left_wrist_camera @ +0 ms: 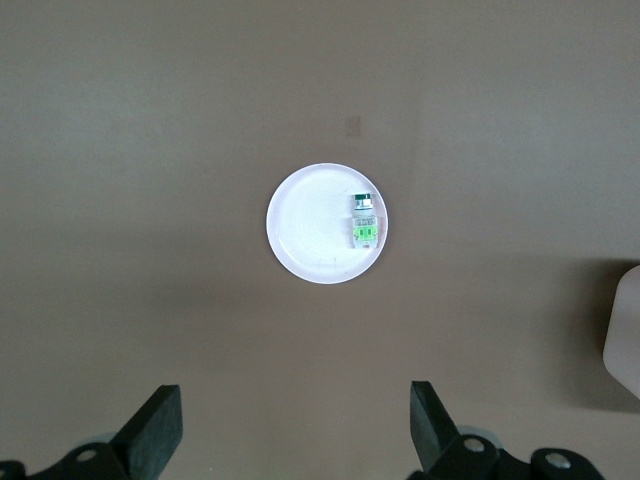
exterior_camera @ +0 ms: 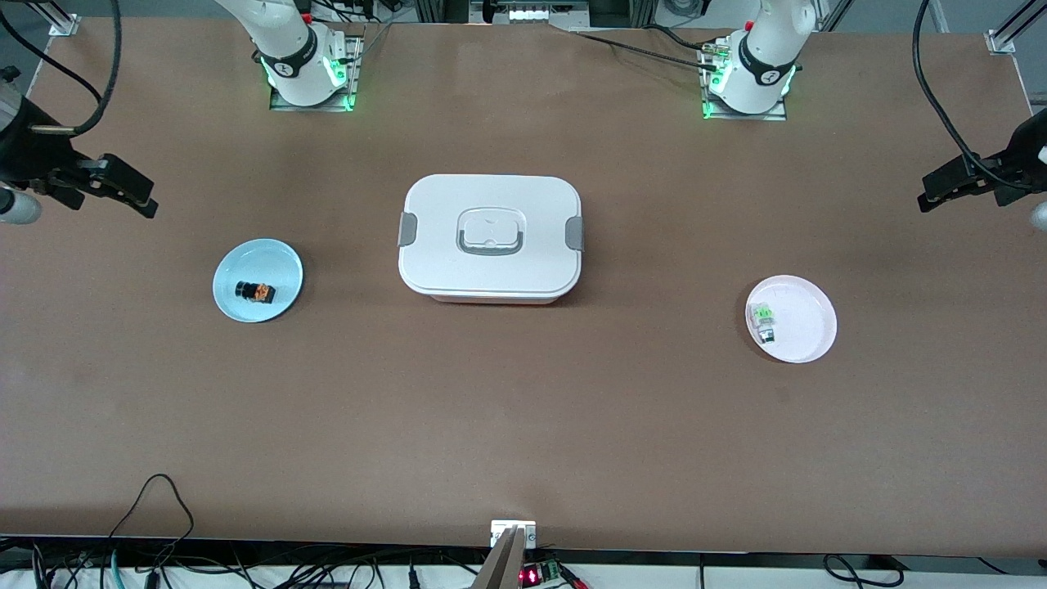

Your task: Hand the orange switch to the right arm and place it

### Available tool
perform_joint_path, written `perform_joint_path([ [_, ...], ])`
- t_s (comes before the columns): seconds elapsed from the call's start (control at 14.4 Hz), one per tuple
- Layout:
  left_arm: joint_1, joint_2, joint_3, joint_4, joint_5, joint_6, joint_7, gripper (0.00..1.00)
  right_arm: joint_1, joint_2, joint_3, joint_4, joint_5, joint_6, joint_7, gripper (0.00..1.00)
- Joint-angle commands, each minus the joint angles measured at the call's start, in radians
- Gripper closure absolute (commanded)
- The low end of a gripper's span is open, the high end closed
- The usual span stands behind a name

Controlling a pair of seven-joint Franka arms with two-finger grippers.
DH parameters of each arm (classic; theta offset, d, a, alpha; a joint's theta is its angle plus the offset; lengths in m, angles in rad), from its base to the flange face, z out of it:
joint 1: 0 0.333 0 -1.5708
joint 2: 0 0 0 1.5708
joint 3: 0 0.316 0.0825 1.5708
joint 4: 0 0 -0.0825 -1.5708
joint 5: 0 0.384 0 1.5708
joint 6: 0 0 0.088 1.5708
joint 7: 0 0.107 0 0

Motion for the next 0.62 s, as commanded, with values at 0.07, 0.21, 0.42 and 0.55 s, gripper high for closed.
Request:
perform_joint_path([
  [0.07,-0.006,-0.006,-0.006,0.002,-0.022,-0.006,0.013,0.00,-0.002,0.000,-0.004,0.019,0.009,-0.029,0.003,0.00],
  [0.21,-0.009,-0.002,-0.010,0.002,-0.023,0.010,0.013,0.00,-0.003,-0.002,-0.013,0.019,0.021,-0.027,0.000,0.00],
  [0.42,-0.008,-0.001,-0.010,0.010,-0.023,0.011,0.014,0.00,-0.003,-0.011,-0.033,0.019,0.067,-0.031,-0.004,0.00],
  [0.55,-0.009,-0.001,-0.013,0.013,-0.023,0.011,0.014,0.00,-0.003,-0.011,-0.033,0.017,0.067,-0.029,-0.006,0.00],
])
